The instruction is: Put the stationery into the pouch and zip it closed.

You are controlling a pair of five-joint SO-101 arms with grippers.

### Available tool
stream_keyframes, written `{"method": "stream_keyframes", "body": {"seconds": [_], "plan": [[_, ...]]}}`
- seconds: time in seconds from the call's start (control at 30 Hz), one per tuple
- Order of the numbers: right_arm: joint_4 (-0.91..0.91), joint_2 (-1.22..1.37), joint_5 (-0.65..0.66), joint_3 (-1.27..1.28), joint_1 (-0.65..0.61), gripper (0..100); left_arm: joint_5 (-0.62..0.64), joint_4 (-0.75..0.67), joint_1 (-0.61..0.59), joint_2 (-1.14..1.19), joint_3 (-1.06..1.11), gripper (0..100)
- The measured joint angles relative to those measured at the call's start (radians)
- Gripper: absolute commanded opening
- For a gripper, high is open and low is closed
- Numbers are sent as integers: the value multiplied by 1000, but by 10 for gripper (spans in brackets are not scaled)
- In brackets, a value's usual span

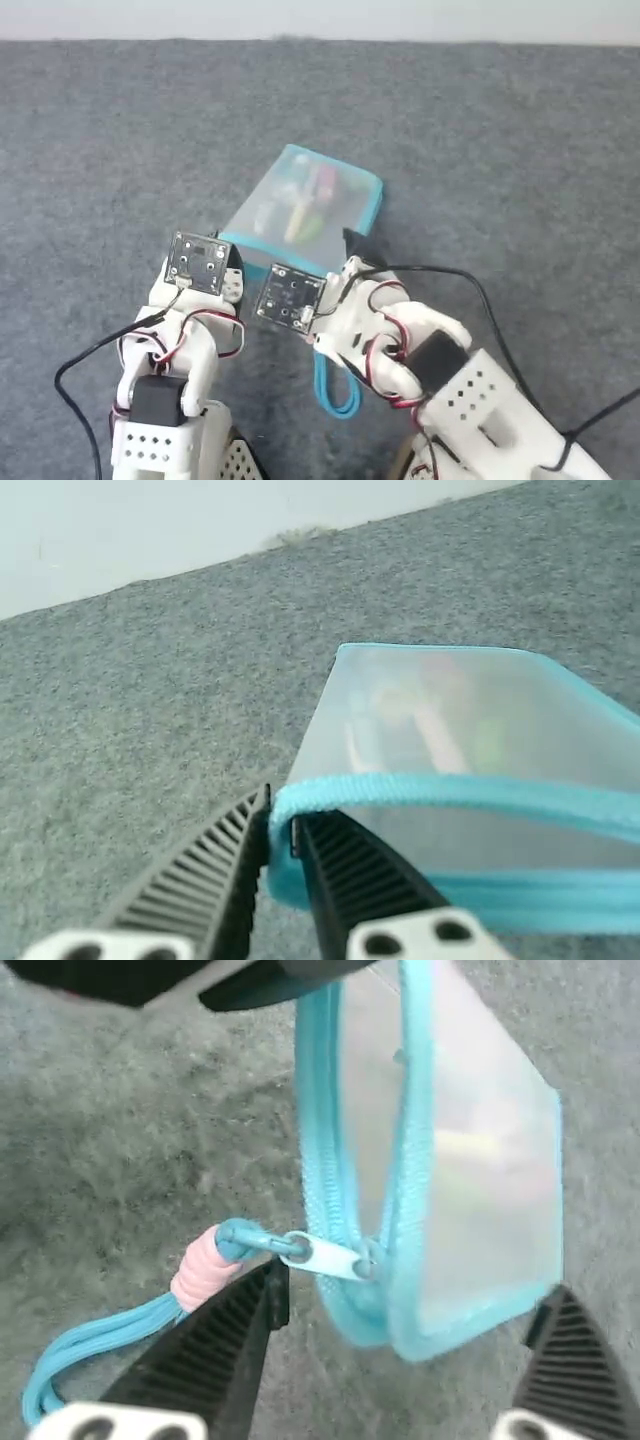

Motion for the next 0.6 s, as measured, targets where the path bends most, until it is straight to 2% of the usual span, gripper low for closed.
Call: {"method": "stream_keyframes", "body": {"seconds": [0.1, 0.23, 0.33, 0.43, 0.47, 0.6], "plan": [[-35, 92, 15, -25, 0, 329, 0, 0, 0, 0, 0, 12], [-46, 210, 20, -103, 23, 262, 0, 0, 0, 0, 0, 12], [-49, 232, 21, -144, 49, 171, 0, 0, 0, 0, 0, 12], [-49, 235, -5, -152, 57, 22, 0, 0, 0, 0, 0, 12], [-49, 235, -14, -152, 60, 0, 0, 0, 0, 0, 0, 13], [-54, 235, -61, -161, 92, 9, 0, 0, -2, -2, -2, 18]]}}
